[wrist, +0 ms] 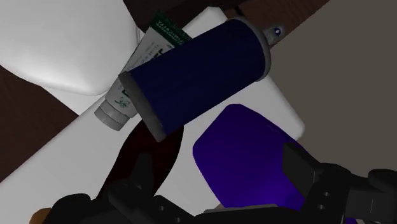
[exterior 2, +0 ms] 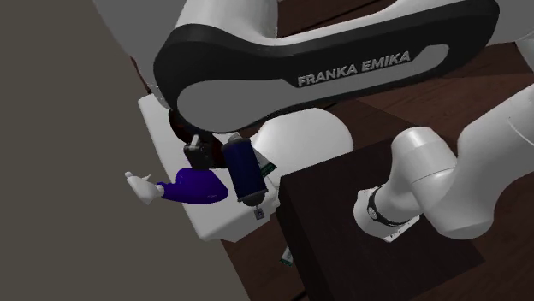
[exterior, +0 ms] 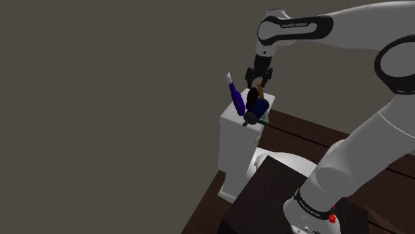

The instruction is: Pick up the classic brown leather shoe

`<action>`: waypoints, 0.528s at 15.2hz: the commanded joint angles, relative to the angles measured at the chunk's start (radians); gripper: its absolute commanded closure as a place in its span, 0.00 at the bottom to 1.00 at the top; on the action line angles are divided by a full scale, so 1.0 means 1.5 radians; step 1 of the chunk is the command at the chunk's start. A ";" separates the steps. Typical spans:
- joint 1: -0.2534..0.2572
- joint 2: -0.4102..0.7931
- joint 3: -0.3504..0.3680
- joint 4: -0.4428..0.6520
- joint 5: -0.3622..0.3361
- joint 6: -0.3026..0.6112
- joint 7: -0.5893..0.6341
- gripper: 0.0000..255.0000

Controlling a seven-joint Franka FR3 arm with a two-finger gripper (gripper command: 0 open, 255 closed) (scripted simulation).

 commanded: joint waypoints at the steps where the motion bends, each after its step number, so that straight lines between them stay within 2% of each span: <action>1: -0.012 0.049 -0.021 0.037 0.017 0.004 -0.011 0.00; 8: -0.066 0.218 -0.079 0.179 0.094 -0.010 -0.049 0.00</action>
